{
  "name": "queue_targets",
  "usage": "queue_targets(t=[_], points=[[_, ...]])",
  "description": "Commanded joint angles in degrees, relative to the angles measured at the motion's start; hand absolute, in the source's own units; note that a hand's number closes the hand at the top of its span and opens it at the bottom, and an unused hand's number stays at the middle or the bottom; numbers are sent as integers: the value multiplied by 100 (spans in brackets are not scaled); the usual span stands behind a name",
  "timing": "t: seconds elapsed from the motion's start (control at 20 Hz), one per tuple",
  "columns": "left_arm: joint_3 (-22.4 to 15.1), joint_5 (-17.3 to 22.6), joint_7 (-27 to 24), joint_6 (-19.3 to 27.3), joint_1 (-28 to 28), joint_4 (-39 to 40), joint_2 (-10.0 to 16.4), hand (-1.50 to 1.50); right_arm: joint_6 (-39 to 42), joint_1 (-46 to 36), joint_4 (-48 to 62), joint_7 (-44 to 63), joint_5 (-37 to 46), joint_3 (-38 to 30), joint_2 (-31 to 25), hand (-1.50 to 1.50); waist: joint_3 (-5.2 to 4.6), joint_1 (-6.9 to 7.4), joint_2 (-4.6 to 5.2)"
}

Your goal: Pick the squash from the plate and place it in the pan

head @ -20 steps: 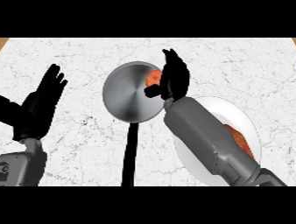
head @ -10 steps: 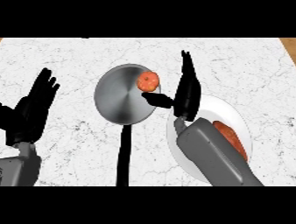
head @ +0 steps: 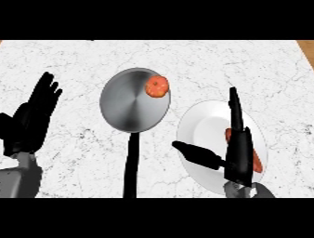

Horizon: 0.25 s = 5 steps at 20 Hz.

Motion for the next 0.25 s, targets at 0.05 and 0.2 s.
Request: queue_targets(t=[0.05,0.2], points=[[-125,-95,-143,47,1,115,-221,0,109,965,-796,-309,254,71,-142,-150,-3,72,23],[-171,-223,-381,46,176,158,-287,0,212,1249,-1136,118,862,287,-44,-150,-4,73,22]])
